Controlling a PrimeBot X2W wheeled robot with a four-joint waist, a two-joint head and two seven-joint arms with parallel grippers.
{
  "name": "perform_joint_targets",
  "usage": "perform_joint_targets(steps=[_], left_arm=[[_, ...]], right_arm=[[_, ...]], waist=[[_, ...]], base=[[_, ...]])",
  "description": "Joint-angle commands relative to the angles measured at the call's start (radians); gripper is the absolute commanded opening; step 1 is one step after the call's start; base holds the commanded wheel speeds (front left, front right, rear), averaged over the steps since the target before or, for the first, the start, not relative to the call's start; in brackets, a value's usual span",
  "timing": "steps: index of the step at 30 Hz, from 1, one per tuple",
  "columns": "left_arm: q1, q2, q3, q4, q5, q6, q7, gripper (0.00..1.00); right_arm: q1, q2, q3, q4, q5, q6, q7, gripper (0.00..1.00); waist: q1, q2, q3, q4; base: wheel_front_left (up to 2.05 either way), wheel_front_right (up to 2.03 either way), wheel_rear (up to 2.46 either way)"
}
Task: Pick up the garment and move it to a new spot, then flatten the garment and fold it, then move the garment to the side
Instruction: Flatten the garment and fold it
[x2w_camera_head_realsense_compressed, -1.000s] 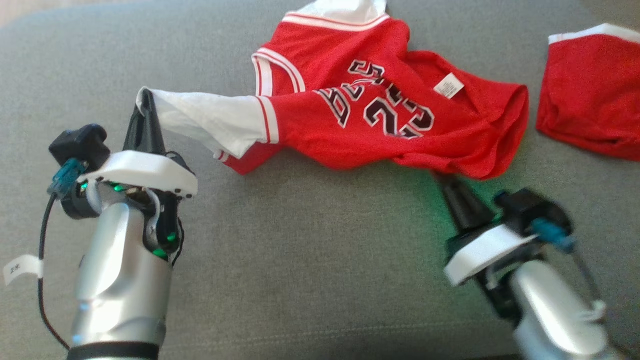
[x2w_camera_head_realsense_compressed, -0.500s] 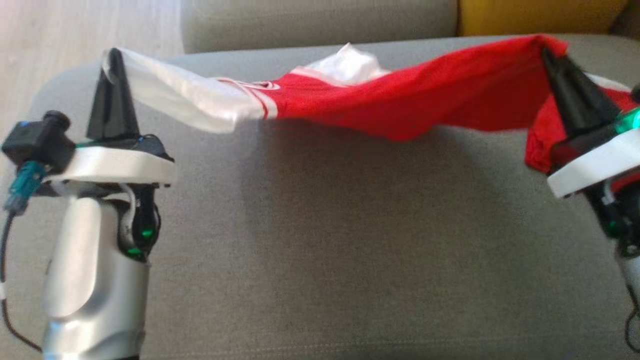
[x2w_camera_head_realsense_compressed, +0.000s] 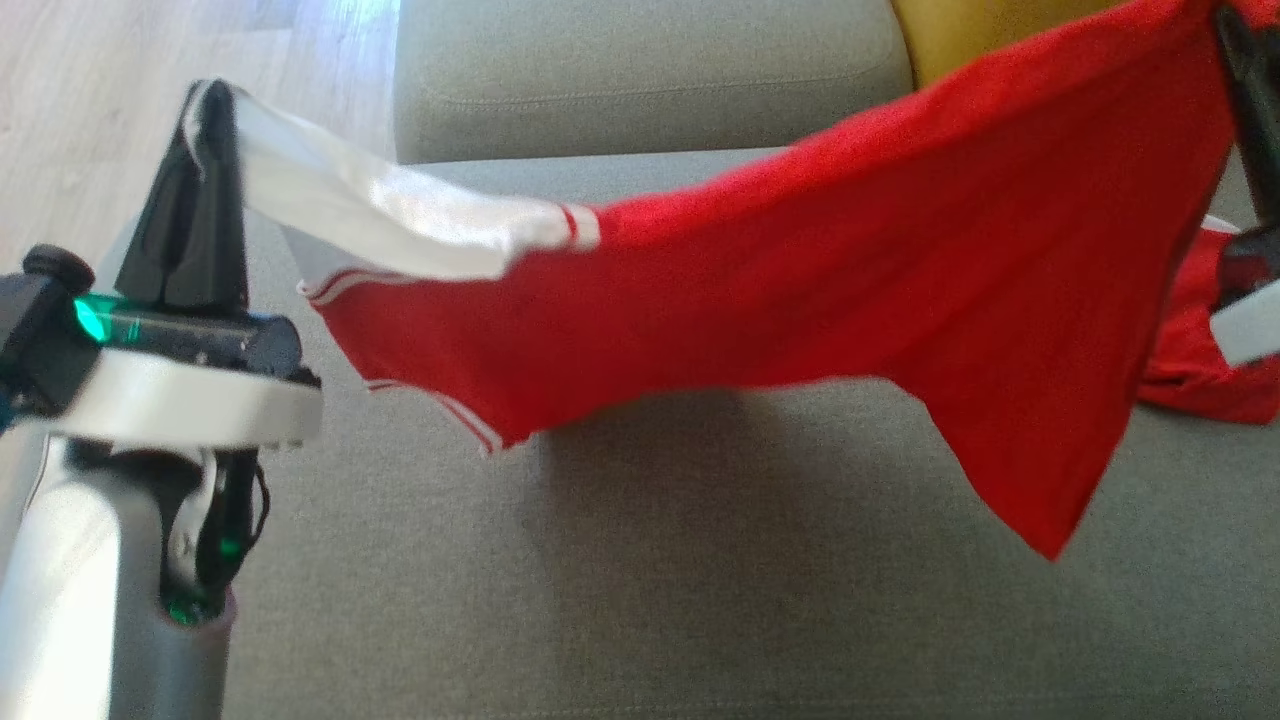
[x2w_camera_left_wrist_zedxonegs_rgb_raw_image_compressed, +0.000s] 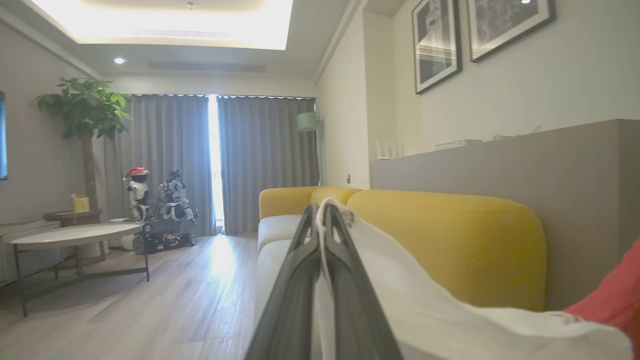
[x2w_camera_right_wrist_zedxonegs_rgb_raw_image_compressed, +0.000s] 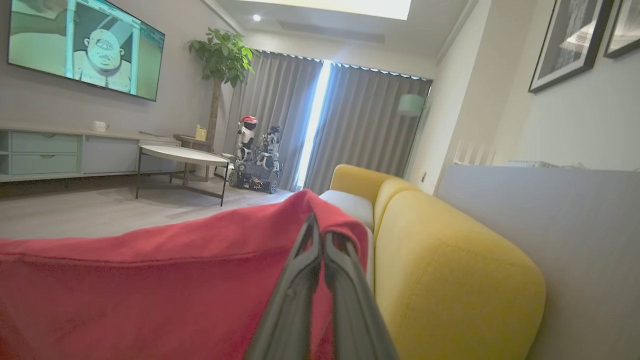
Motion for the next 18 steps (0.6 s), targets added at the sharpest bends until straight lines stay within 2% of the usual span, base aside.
perform_joint_targets(steps=[1, 5, 9, 12, 14, 16, 18], left_arm=[[-0.025, 0.042, 0.021, -0.101, 0.004, -0.004, 0.044, 0.00], [-0.028, 0.057, 0.021, -0.194, -0.001, 0.003, 0.114, 0.00], [-0.127, 0.065, 0.030, -0.167, -0.030, -0.007, 0.160, 0.00], [-0.273, 0.079, 0.041, -0.075, -0.056, -0.029, 0.176, 0.00], [-0.401, 0.094, 0.037, 0.018, -0.063, -0.054, 0.181, 0.00], [-0.553, 0.113, 0.040, 0.131, -0.054, -0.070, 0.173, 0.00], [-0.707, 0.128, 0.042, 0.258, -0.036, -0.077, 0.145, 0.00]], right_arm=[[0.025, -0.028, -0.008, -0.057, 0.024, 0.004, 0.041, 0.00], [0.045, -0.062, -0.005, -0.091, 0.031, 0.004, 0.107, 0.00], [-0.050, -0.049, 0.020, -0.083, 0.081, 0.004, 0.137, 0.00], [-0.197, -0.066, 0.077, -0.036, 0.079, 0.004, 0.157, 0.00], [-0.326, -0.052, 0.115, 0.020, 0.099, 0.004, 0.163, 0.00], [-0.479, -0.027, 0.143, 0.101, 0.108, 0.004, 0.152, 0.00], [-0.634, -0.016, 0.184, 0.201, 0.070, 0.004, 0.111, 0.00]], waist=[[0.0000, -0.0001, -0.002, -0.002], [0.0000, -0.0001, 0.023, 0.001], [0.0000, -0.0001, 0.108, -0.002], [0.0000, -0.0001, 0.212, 0.002], [0.0000, -0.0001, 0.290, 0.007], [0.0000, -0.0001, 0.365, 0.011], [0.0000, -0.0001, 0.420, 0.013]], base=[[0.00, 0.00, 0.00], [0.00, 0.00, 0.00], [0.00, 0.00, 0.00], [0.00, 0.00, 0.00], [0.00, 0.00, 0.00], [0.00, 0.00, 0.00], [0.00, 0.00, 0.00]])
